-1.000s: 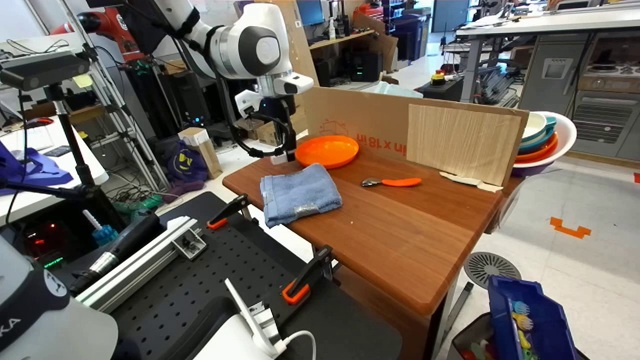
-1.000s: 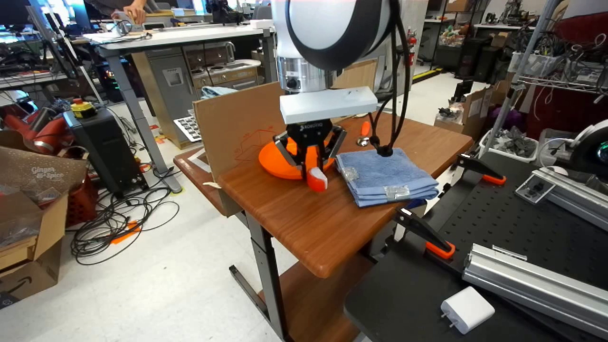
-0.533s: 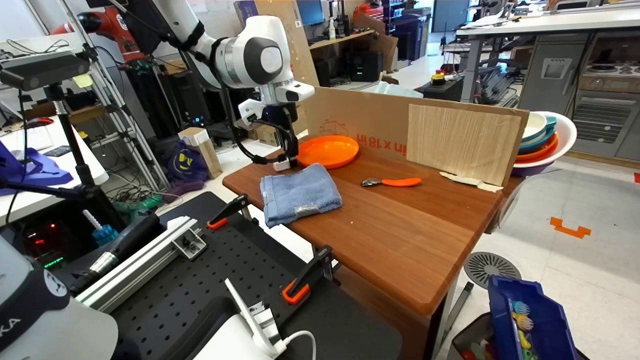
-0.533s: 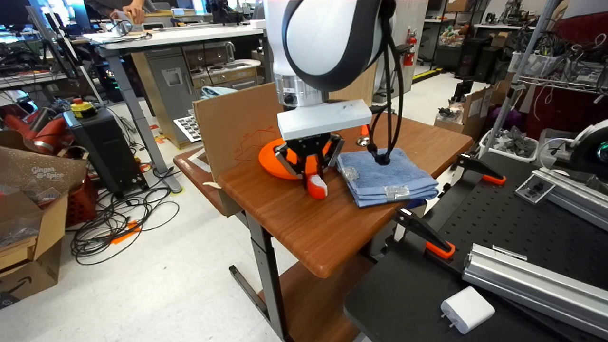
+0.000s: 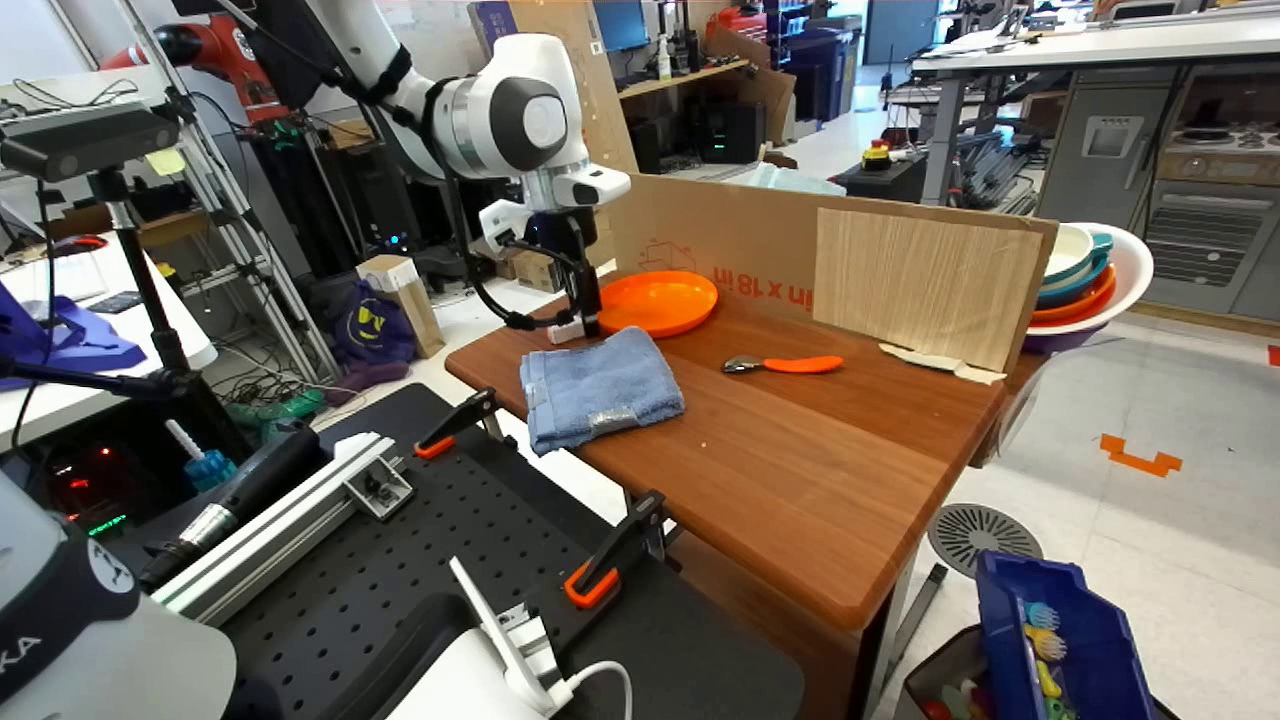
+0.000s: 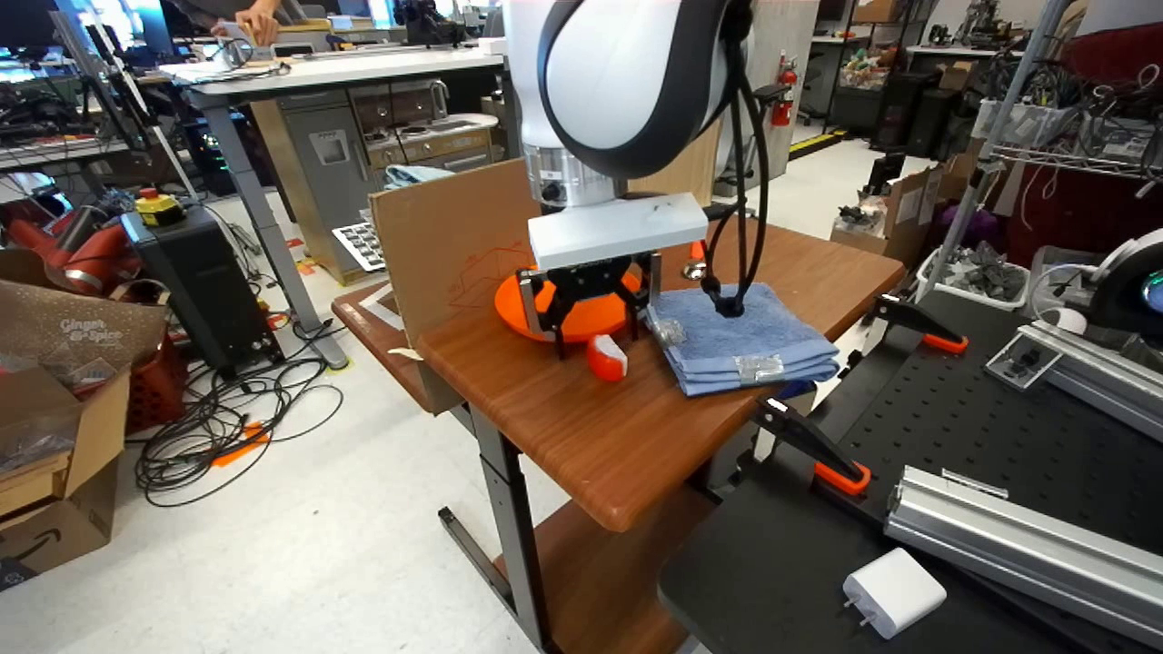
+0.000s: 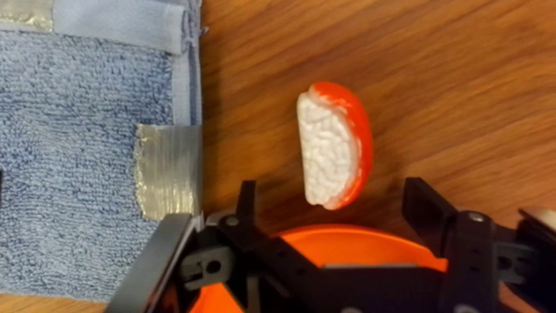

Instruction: Move the plush toy from right to left.

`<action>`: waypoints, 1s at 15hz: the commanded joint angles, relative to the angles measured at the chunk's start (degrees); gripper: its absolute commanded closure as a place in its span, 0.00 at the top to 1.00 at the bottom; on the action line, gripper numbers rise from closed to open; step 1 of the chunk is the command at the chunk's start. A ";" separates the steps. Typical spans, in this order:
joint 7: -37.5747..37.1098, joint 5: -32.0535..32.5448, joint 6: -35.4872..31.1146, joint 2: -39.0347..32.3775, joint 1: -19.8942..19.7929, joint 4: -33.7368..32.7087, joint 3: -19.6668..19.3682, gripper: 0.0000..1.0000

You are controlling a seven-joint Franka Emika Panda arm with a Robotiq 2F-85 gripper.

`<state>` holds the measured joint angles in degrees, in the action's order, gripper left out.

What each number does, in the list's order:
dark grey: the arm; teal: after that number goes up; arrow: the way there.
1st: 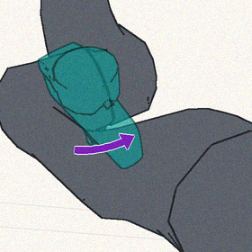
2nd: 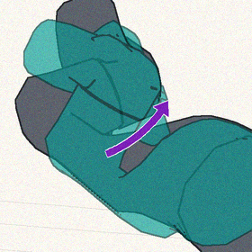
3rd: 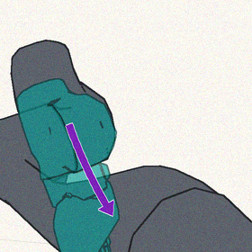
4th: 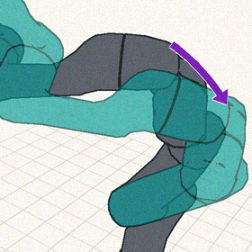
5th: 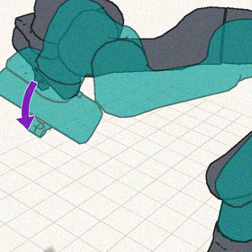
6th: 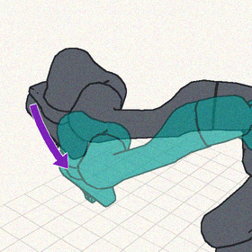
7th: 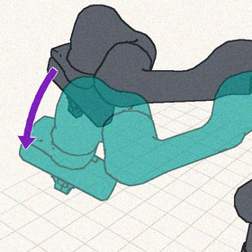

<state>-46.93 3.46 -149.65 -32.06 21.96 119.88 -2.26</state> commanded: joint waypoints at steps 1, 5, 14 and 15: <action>-1.40 0.97 -0.47 0.16 0.73 -0.51 -0.65 1.00; -0.92 0.23 -0.10 2.42 0.42 0.67 0.32 1.00; -0.24 0.18 0.24 5.92 -0.41 2.02 2.47 1.00; -0.23 0.17 0.24 5.68 -0.39 2.03 2.45 1.00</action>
<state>-47.05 3.39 -149.57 -26.43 21.97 121.96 -0.18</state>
